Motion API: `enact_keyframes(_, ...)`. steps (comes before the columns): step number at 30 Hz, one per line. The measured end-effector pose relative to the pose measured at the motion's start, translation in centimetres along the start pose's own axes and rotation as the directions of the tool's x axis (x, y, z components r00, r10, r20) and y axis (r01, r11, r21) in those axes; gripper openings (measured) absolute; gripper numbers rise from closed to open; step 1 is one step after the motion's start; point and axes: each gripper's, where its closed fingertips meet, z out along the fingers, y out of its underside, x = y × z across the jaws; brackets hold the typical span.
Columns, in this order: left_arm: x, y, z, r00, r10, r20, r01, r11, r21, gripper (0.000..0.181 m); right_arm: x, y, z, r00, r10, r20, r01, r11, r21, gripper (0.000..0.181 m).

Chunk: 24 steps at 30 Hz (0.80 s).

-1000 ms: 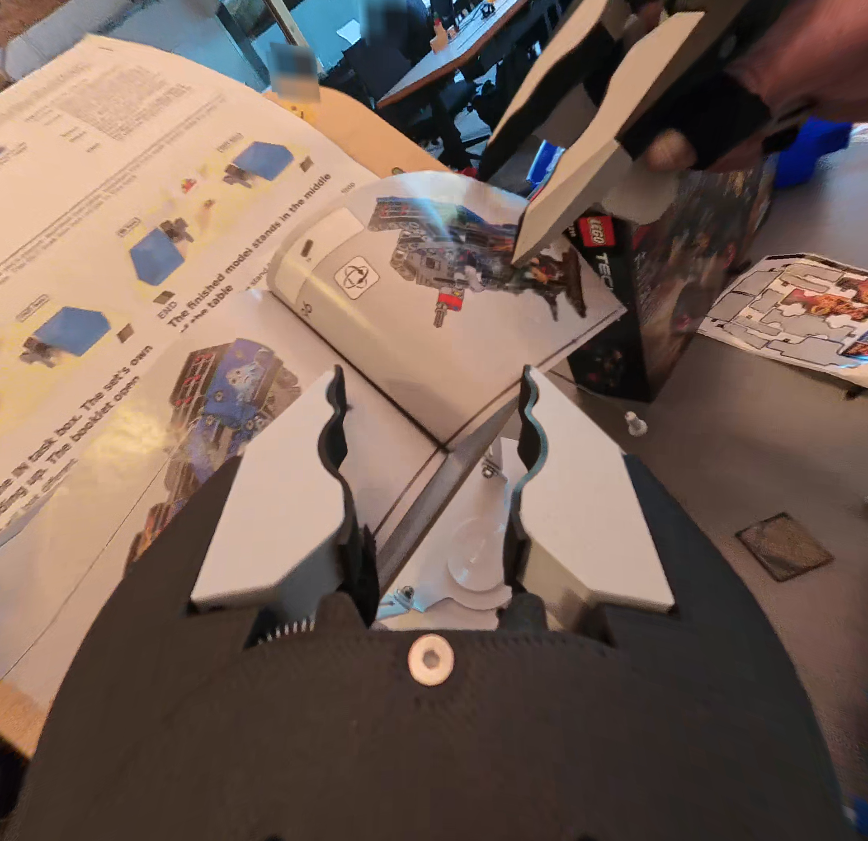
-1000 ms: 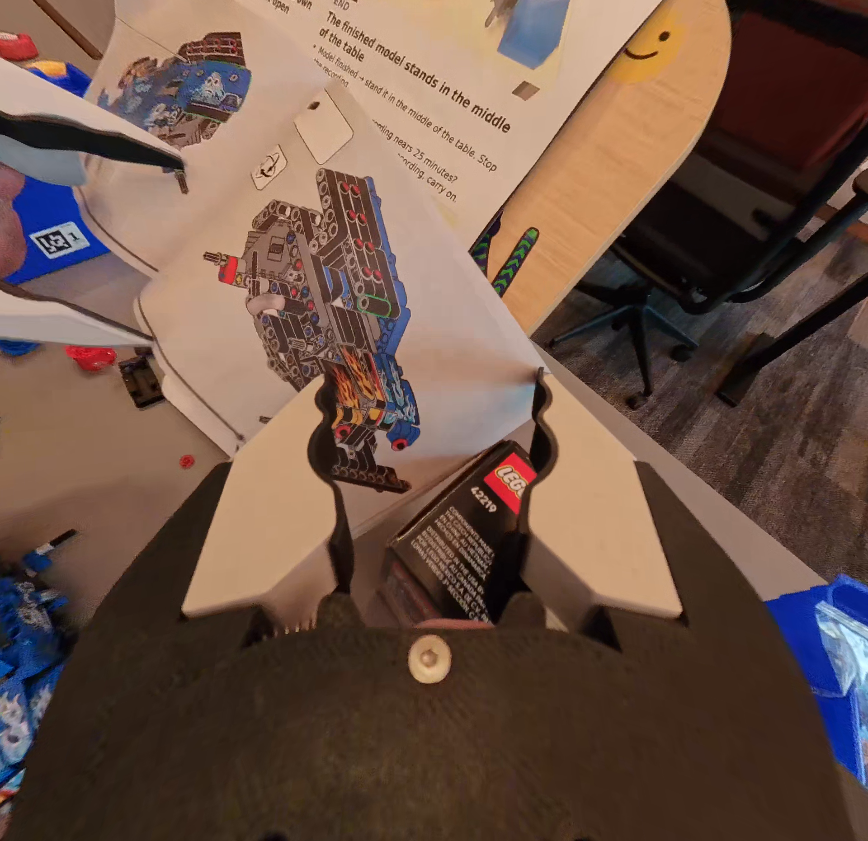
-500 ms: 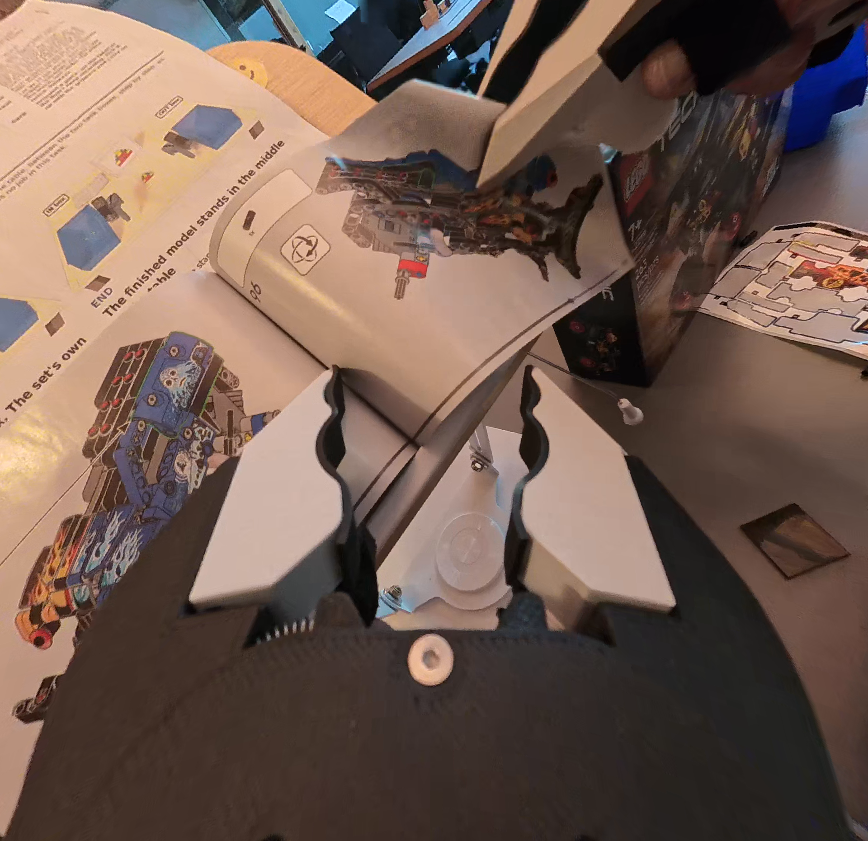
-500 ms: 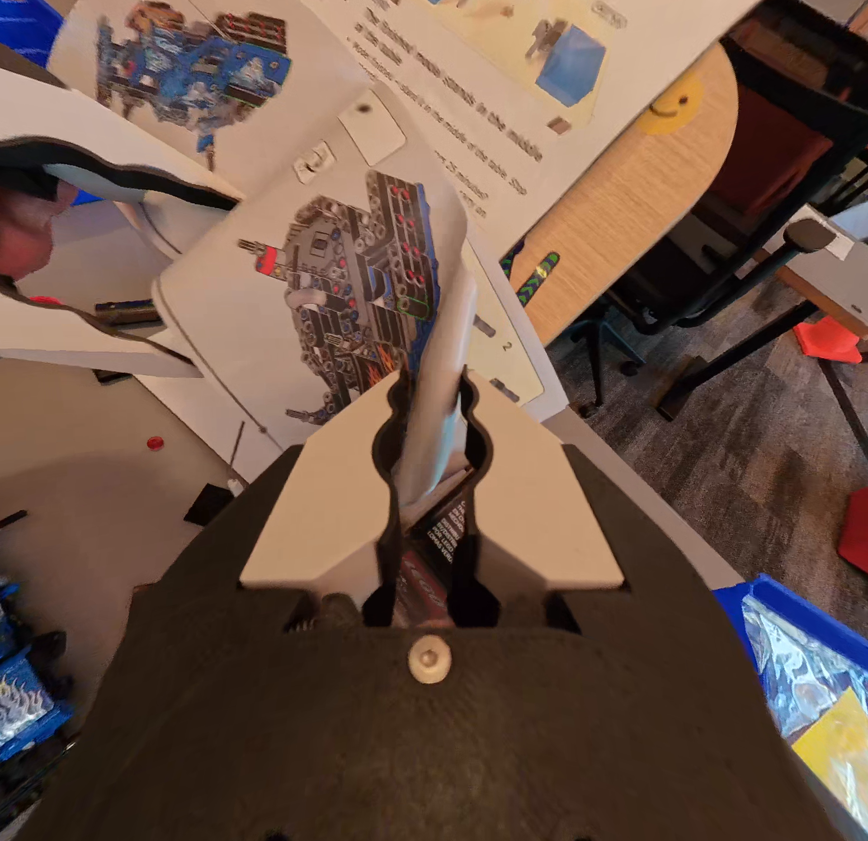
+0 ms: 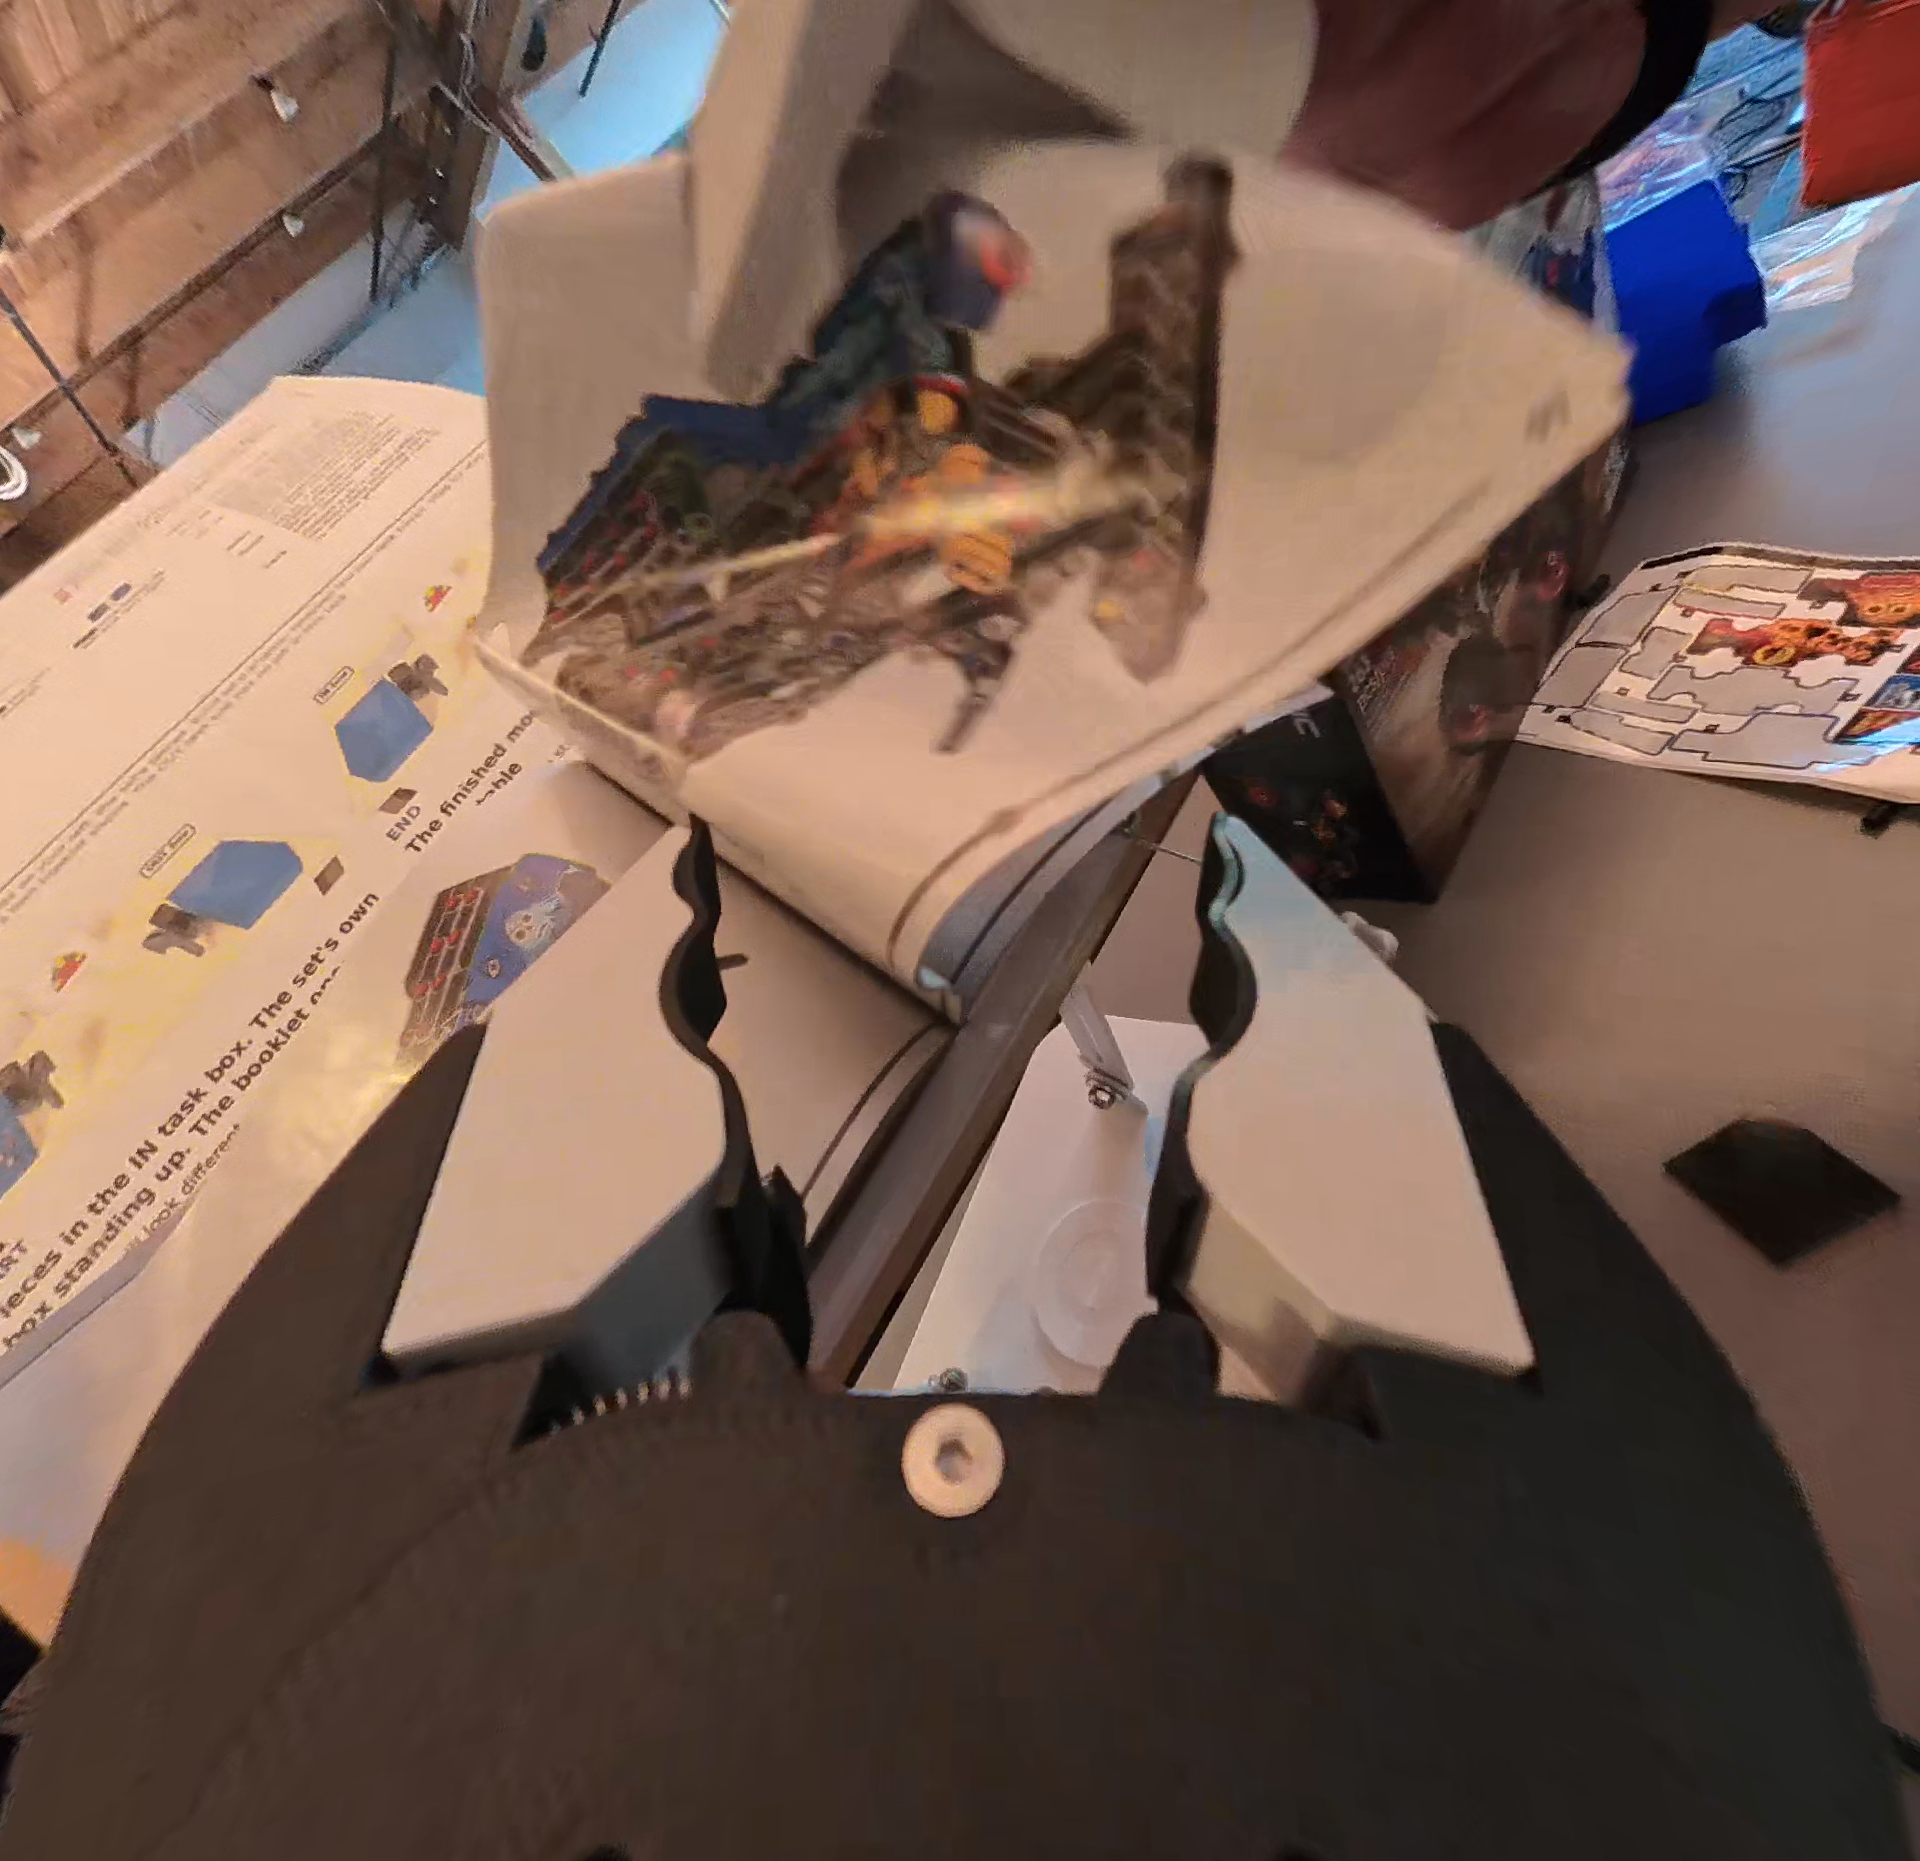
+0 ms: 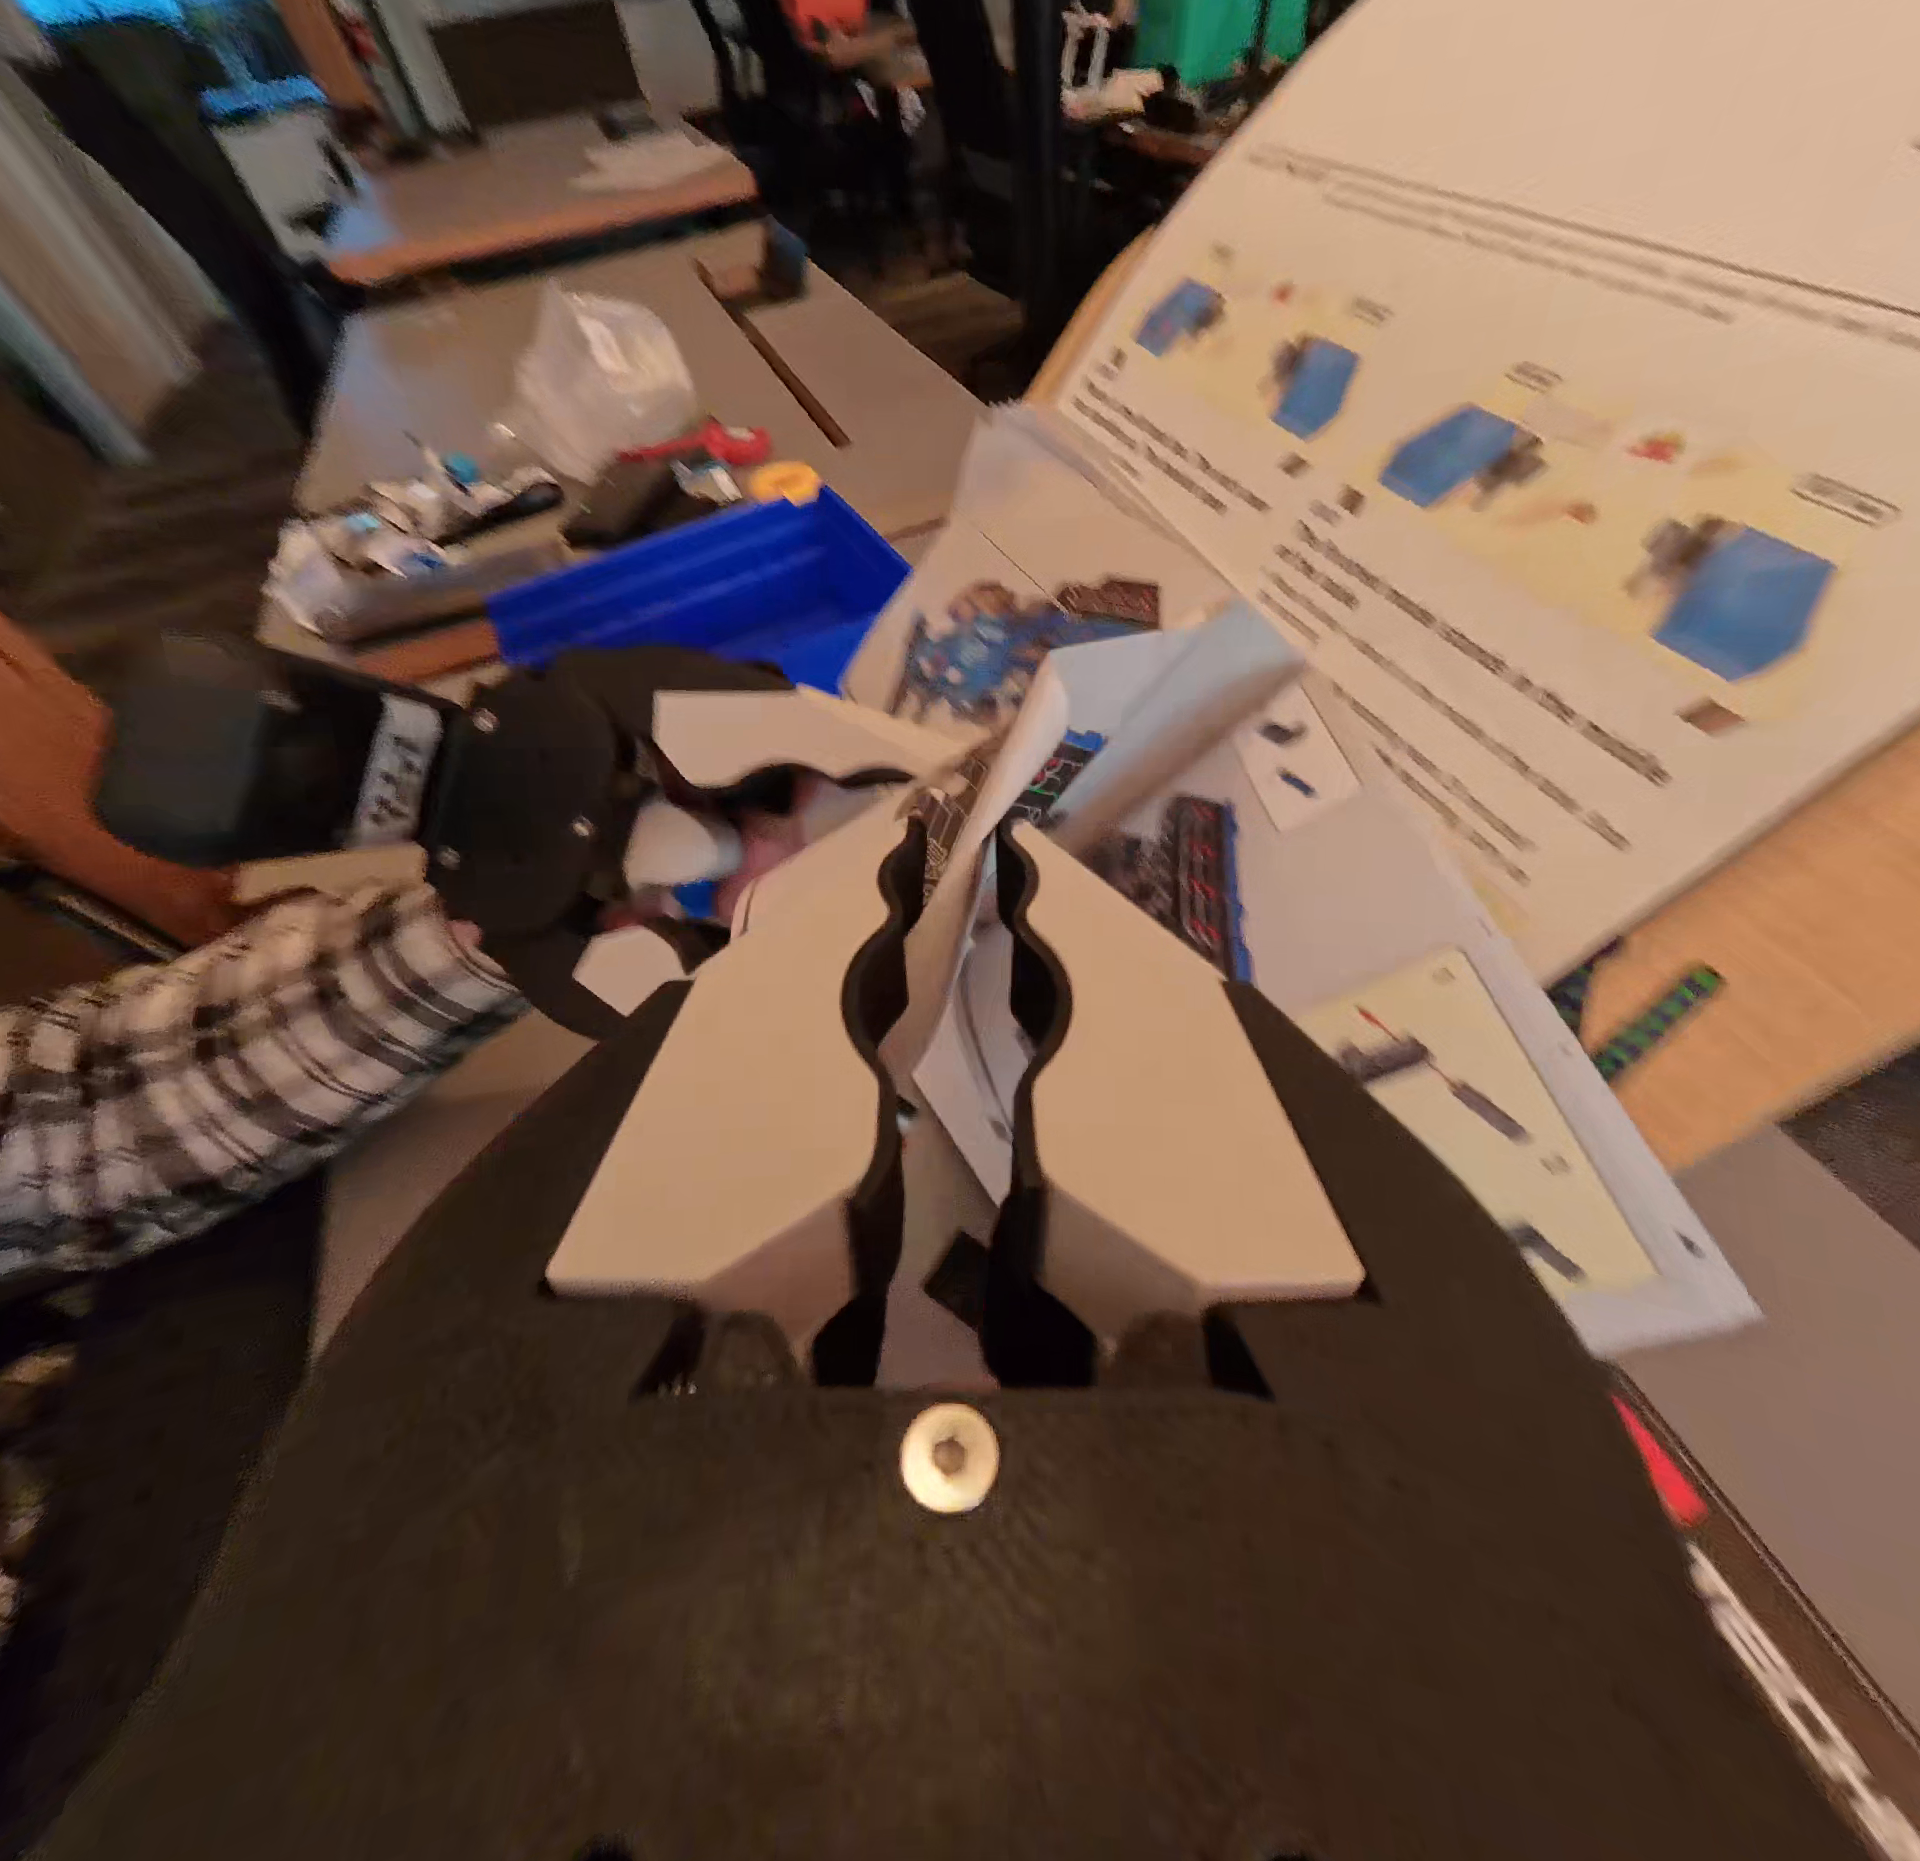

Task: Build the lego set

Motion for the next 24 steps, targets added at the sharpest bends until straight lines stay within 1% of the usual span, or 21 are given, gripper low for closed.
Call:
enact_keyframes(2,-0.2,-0.1,-0.6,1.000,-0.009,-0.020,0.010,1.000,0.024,0.089,-1.1,-1.6,0.7,0.998,0.019,0.055,-0.021,0.999,0.042,0.019)
enact_keyframes(5,-1.3,-0.4,-2.0,0.995,-0.090,-0.045,0.094,0.992,0.089,0.084,-1.8,-3.1,2.0,0.996,0.034,0.085,-0.040,0.997,0.072,0.030)
enact_keyframes(7,-2.4,-0.6,-3.2,0.987,-0.149,-0.055,0.154,0.980,0.127,0.071,-1.8,-3.2,3.2,0.993,0.050,0.105,-0.057,0.996,0.061,0.043)
enact_keyframes(9,-3.7,-0.8,-4.4,0.974,-0.215,-0.065,0.223,0.959,0.174,0.056,-2.6,-3.3,4.3,0.979,0.080,0.189,-0.092,0.994,0.058,0.058)
enact_keyframes(11,-5.1,-0.5,-5.4,0.951,-0.299,-0.075,0.308,0.926,0.216,0.039,-3.0,-3.6,4.8,0.965,0.101,0.240,-0.124,0.989,0.082,0.068)
enact_keyframes(14,-6.9,0.8,-6.3,0.917,-0.393,-0.074,0.399,0.885,0.240,0.020,-2.7,-4.1,4.4,0.965,0.094,0.245,-0.131,0.982,0.138,0.070)
enact_keyframes(15,-7.5,1.4,-6.4,0.900,-0.430,-0.068,0.433,0.869,0.239,0.019,-2.6,-4.3,4.0,0.968,0.091,0.235,-0.131,0.978,0.160,0.070)
enact_keyframes(17,-8.4,2.3,-6.9,0.864,-0.496,-0.084,0.501,0.833,0.236,0.018,-1.7,-4.1,3.0,0.987,0.059,0.152,-0.087,0.979,0.184,0.070)
enact_keyframes(19,-9.0,3.0,-7.5,0.839,-0.534,-0.107,0.543,0.807,0.233,0.014,0.2,-3.0,2.1,1.000,-0.006,-0.015,0.009,0.987,0.162,0.069)
enact_keyframes(21,-9.8,4.0,-8.0,0.826,-0.557,-0.083,0.561,0.799,0.214,0.012,2.7,-1.6,1.0,0.979,-0.069,-0.192,0.092,0.989,0.112,0.069)
enact_keyframes(22,-10.1,4.5,-8.2,0.823,-0.563,-0.073,0.565,0.799,0.203,0.008,3.6,-0.8,0.5,0.965,-0.084,-0.248,0.110,0.990,0.091,0.070)
enact_keyframes(24,-10.6,5.4,-8.8,0.817,-0.574,-0.055,0.573,0.798,0.187,0.005,5.0,0.6,-0.2,0.946,-0.082,-0.313,0.109,0.991,0.072,0.071)
